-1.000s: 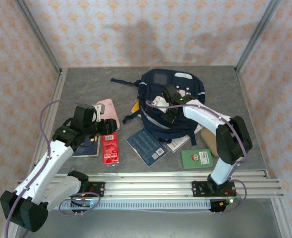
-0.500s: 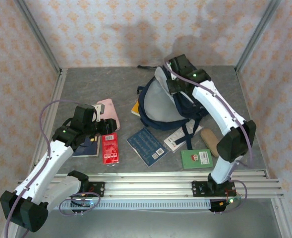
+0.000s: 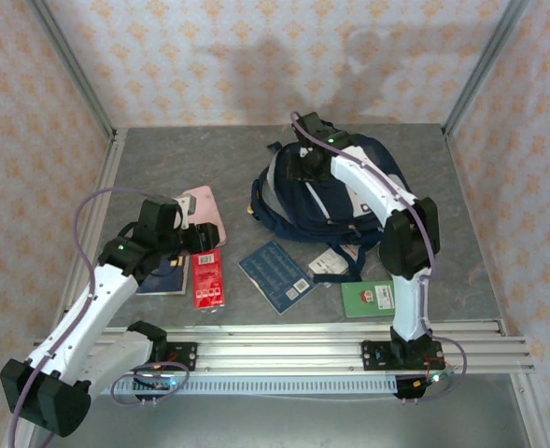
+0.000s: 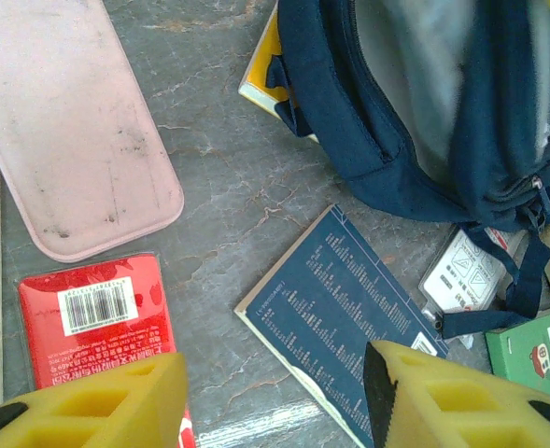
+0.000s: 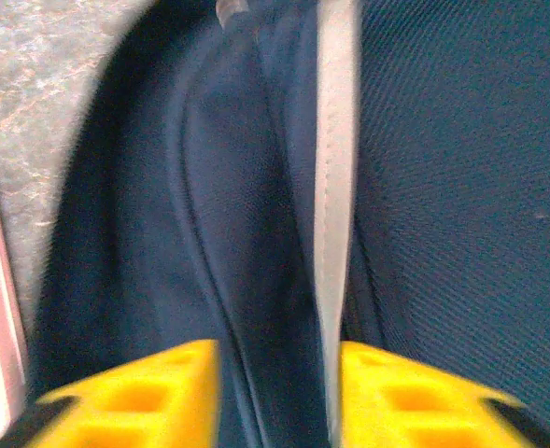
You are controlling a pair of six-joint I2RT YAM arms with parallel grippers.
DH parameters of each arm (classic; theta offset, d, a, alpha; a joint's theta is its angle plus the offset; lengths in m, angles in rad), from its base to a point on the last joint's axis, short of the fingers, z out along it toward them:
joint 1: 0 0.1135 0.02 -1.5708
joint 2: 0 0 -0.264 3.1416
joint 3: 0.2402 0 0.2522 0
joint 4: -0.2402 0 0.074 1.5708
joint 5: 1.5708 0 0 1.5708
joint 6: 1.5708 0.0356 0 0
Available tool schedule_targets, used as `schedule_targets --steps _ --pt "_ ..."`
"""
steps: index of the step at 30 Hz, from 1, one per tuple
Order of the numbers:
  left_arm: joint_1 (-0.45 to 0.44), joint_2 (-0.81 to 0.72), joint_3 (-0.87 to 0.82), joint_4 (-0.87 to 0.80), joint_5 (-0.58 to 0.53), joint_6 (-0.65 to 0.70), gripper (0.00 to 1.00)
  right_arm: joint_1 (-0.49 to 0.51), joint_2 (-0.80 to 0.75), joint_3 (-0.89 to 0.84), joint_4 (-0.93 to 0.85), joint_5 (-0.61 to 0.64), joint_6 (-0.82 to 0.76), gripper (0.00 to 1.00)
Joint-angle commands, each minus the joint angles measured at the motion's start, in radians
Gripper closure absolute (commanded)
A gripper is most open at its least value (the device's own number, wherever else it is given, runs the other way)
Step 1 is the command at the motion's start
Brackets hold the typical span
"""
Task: Pack the student bag
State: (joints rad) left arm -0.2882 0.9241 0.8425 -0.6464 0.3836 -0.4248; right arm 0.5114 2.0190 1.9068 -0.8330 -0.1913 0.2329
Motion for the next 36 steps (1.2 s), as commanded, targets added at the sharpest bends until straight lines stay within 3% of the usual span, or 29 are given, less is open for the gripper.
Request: schedule_targets --steps 1,4,8,11,14,17,22,24,28,33,36 --pt "-0.011 -0.018 -0.004 -0.018 -0.022 0.011 0.47 0.010 -0.104 -0.018 0.086 0.025 0.001 0.37" --pt "-0.011 -0.022 -0.005 -0.018 -0.014 0.009 0.47 0.010 -0.253 -0.170 0.150 0.110 -0.046 0.22" --pt "-0.011 -0.038 -0.009 -0.011 -0.003 0.004 0.46 -0.003 -0.458 -0.412 0.150 0.288 -0.075 0.15" --pt "-0.012 -0.047 -0.011 -0.006 0.009 0.001 0.46 -0.077 -0.582 -0.591 0.103 0.356 -0.063 0.11" --pt "-0.012 -0.044 -0.010 -0.001 0.023 0.002 0.46 -0.177 -0.669 -0.752 0.082 0.373 -0.053 0.01" --pt "-0.012 -0.044 -0.011 0.006 0.041 -0.003 0.46 -0.236 -0.668 -0.827 0.066 0.389 -0.113 0.00" --pt "-0.014 -0.062 -0.022 0.031 0.089 -0.025 0.46 -0.253 -0.563 -0.858 0.024 0.327 -0.467 0.00" --pt "-0.017 -0.080 -0.023 0.029 0.089 -0.025 0.46 -0.280 -0.544 -0.876 0.015 0.310 -0.524 0.00" --pt "-0.045 -0.113 -0.022 0.021 0.077 -0.019 0.46 -0.319 -0.507 -0.914 -0.003 0.241 -0.547 0.00" --pt "-0.081 -0.133 -0.015 0.008 0.058 -0.007 0.46 -0.341 -0.454 -0.948 0.001 0.292 -0.541 0.00" --pt "-0.088 -0.140 -0.014 0.008 0.057 -0.005 0.45 -0.361 -0.427 -0.948 -0.006 0.249 -0.521 0.00"
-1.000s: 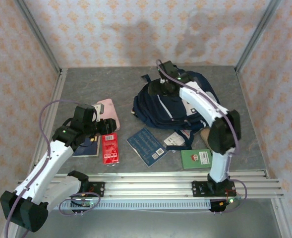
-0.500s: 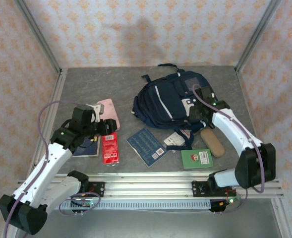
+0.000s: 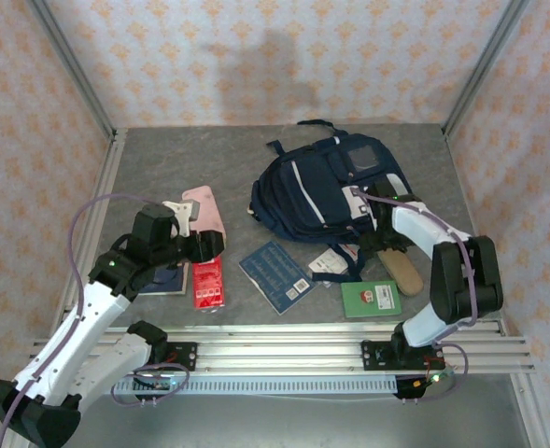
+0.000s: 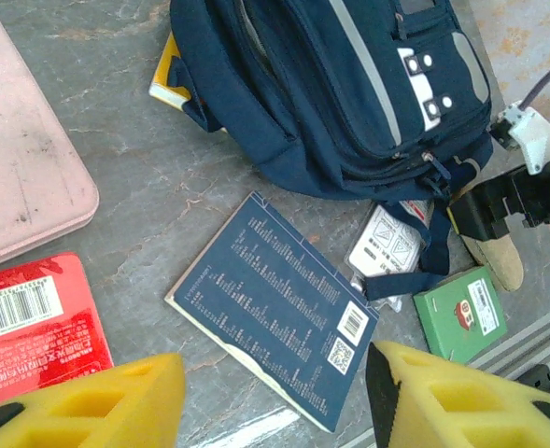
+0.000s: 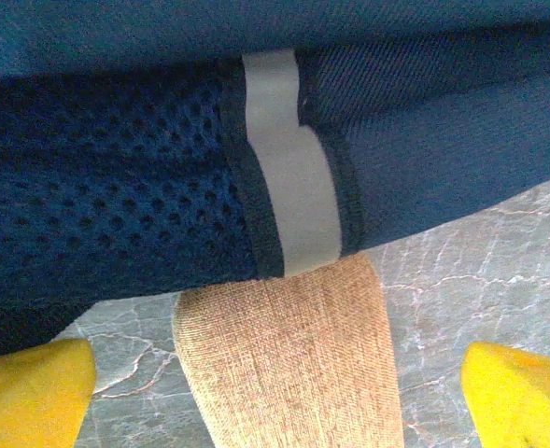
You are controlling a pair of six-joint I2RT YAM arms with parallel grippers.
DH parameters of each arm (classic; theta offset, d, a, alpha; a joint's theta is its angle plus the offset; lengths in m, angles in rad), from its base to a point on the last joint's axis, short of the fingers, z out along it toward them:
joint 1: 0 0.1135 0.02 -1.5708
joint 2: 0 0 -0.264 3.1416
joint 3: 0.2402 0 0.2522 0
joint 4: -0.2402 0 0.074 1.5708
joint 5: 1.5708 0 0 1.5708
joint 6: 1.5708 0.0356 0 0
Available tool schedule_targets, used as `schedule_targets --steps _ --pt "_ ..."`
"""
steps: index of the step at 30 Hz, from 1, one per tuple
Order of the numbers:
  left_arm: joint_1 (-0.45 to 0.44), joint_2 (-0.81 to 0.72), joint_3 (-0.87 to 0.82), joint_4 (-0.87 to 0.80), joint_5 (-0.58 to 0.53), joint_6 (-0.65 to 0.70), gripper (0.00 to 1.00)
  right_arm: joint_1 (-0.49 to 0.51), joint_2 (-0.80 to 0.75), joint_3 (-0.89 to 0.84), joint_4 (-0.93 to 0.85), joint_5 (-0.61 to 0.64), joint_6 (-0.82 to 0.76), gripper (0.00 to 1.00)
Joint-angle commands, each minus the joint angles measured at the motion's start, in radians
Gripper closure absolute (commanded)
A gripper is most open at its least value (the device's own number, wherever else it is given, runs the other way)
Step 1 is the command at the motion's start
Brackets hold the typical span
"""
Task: Pack the student bag
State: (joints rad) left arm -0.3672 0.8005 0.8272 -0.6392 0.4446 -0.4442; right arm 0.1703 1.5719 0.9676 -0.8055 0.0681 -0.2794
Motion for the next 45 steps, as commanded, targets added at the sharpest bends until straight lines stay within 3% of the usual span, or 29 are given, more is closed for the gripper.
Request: schedule_targets --steps 1,11,18,20,23,28,31,35,41,45 --pt "-0.010 -0.018 0.003 -0.002 -0.006 0.019 0.45 -0.029 0.026 -0.013 -0.030 -0.020 -0.006 0.00" --pt "-0.016 -0.030 0.005 -0.011 -0.031 0.026 0.42 -0.151 0.079 -0.018 0.012 -0.062 0.001 0.01" --pt "-0.016 -0.017 0.007 -0.013 -0.037 0.030 0.42 -0.189 0.161 0.008 0.020 -0.042 0.040 0.09" --pt "-0.016 -0.015 0.007 -0.015 -0.038 0.032 0.42 -0.195 0.169 0.010 0.026 -0.055 0.044 0.15" --pt "-0.016 -0.014 0.007 -0.016 -0.044 0.033 0.42 -0.208 0.179 0.015 0.031 -0.076 0.054 0.33" --pt "-0.016 -0.010 0.010 -0.019 -0.050 0.035 0.42 -0.219 0.182 0.023 0.038 -0.082 0.074 0.44" --pt "-0.016 -0.009 0.009 -0.019 -0.053 0.036 0.42 -0.221 0.173 0.029 0.043 -0.046 0.075 0.52" --pt "-0.016 -0.009 0.010 -0.019 -0.059 0.036 0.42 -0.220 0.149 0.068 0.042 0.077 0.079 0.76" --pt "-0.016 -0.006 0.010 -0.018 -0.072 0.032 0.42 -0.221 0.046 0.133 0.059 0.178 0.136 0.80" --pt "-0.016 -0.005 0.013 -0.018 -0.061 0.016 0.42 -0.221 -0.064 0.156 0.070 0.087 0.201 0.81"
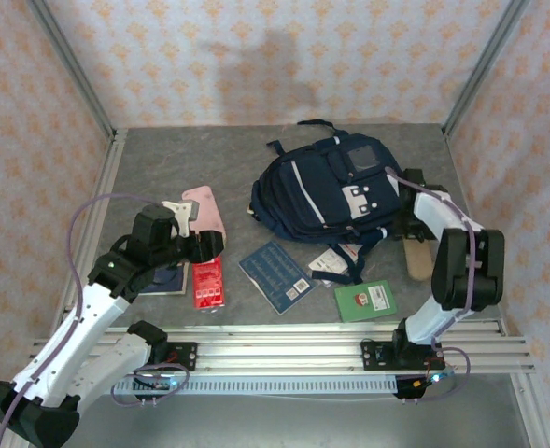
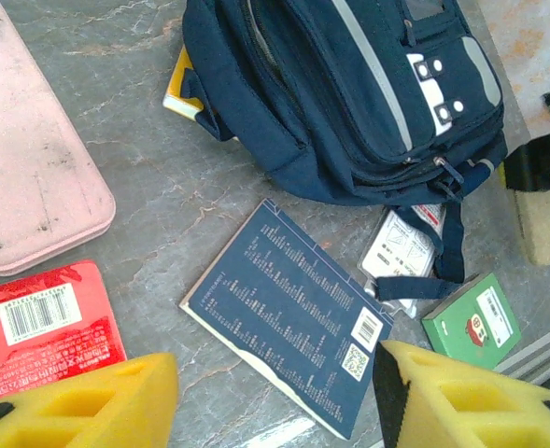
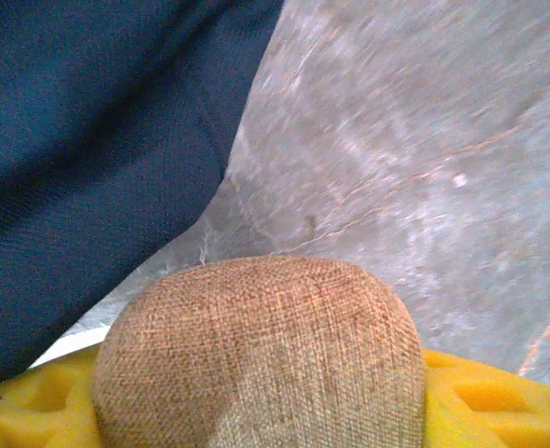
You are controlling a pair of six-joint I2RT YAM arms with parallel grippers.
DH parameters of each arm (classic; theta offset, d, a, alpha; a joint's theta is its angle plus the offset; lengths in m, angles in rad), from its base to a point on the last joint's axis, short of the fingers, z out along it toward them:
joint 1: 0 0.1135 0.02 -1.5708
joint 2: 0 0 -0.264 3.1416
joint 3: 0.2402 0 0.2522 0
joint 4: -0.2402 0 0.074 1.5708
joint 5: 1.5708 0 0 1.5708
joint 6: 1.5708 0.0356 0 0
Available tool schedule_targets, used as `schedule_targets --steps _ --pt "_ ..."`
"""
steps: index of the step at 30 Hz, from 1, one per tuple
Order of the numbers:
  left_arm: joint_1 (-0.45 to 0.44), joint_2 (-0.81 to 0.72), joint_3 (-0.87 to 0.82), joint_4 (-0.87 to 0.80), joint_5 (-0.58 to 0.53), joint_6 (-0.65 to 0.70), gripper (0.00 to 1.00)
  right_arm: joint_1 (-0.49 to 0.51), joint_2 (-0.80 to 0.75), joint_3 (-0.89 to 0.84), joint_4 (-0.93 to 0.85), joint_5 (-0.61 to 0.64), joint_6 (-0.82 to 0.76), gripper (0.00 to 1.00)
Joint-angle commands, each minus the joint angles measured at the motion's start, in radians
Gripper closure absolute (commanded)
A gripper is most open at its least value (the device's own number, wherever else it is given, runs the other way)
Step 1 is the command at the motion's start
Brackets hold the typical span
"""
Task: Pack the student bag
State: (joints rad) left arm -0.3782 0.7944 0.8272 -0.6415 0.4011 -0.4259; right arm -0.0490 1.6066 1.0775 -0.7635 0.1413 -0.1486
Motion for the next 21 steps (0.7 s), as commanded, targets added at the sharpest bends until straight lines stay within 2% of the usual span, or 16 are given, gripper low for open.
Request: schedule_targets --steps 1,5,9,13,15,18,21 --pt "-0.005 0.002 0.017 -0.016 -0.007 -0.010 0.42 -0.001 -0.133 0.054 0.028 -0.037 0.087 0.81" --pt "-0.008 0.011 0.030 0.000 0.033 -0.051 0.42 0.018 -0.290 0.041 0.073 -0.226 0.186 0.82" --pt "-0.042 0.036 0.026 0.058 0.069 -0.098 0.40 0.076 -0.414 0.006 0.175 -0.308 0.397 0.89" --pt "-0.179 0.072 0.027 0.170 0.027 -0.143 0.30 0.143 -0.463 -0.026 0.334 -0.411 0.770 0.90" --pt "-0.241 0.089 0.018 0.251 0.005 -0.155 0.22 0.177 -0.448 -0.011 0.385 -0.451 0.906 0.90" --pt "-0.301 0.124 0.006 0.367 -0.011 -0.184 0.13 0.272 -0.449 0.000 0.437 -0.371 1.100 0.90" --pt "-0.362 0.154 0.015 0.441 -0.029 -0.162 0.04 0.381 -0.437 0.025 0.465 -0.309 1.225 0.87"
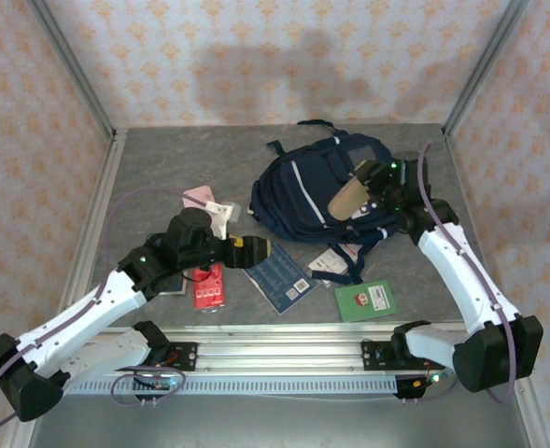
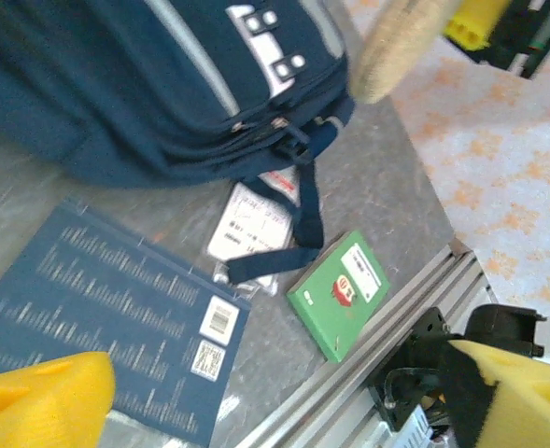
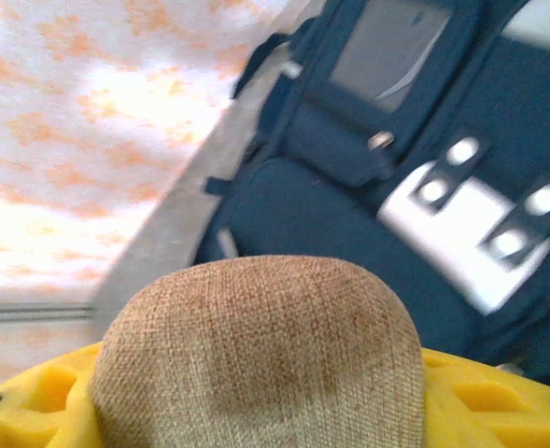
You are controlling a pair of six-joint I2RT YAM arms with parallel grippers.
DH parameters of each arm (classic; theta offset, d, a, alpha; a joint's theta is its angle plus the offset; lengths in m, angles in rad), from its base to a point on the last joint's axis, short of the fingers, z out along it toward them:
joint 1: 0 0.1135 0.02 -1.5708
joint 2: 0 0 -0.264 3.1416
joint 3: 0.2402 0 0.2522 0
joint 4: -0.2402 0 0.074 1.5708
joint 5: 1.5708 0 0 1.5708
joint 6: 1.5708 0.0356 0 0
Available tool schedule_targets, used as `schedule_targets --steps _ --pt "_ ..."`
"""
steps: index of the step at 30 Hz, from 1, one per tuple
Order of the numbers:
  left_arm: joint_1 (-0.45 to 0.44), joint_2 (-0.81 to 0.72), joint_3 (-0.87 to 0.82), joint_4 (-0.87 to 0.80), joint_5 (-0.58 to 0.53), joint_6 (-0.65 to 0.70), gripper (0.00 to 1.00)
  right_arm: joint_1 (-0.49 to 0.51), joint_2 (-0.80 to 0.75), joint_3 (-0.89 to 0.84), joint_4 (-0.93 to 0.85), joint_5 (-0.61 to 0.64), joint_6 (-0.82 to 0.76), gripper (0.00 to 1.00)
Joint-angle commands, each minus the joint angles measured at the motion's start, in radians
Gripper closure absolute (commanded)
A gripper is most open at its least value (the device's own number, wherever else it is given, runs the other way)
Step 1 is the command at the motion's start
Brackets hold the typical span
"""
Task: Pack the student bag
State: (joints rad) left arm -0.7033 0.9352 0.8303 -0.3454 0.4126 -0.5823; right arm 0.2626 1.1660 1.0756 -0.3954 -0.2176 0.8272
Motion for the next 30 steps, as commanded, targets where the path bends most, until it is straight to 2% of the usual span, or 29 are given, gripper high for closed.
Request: schedule_targets --steps 1,7,13,19,24,30 --pt "-0.057 0.019 0.021 0.155 -0.055 0.018 0.03 0.102 0.011 0.043 0.096 0.068 0.281 0.86" --pt "-0.081 -0.003 0.001 0.248 -0.122 0.134 0.02 0.240 0.012 0.028 0.144 0.141 0.479 0.85" --pt "-0.081 -0.012 -0.023 0.327 -0.116 0.213 0.02 0.341 0.044 0.063 0.071 0.161 0.554 0.86" --pt "-0.066 0.028 -0.047 0.368 -0.124 0.228 0.04 0.434 0.031 0.085 0.077 0.184 0.561 0.87" --pt "-0.061 0.045 -0.048 0.362 -0.123 0.243 0.08 0.469 0.023 0.092 0.076 0.173 0.558 0.87" --pt "-0.052 0.027 -0.052 0.392 -0.093 0.260 0.18 0.523 0.022 0.096 0.079 0.169 0.559 0.86"
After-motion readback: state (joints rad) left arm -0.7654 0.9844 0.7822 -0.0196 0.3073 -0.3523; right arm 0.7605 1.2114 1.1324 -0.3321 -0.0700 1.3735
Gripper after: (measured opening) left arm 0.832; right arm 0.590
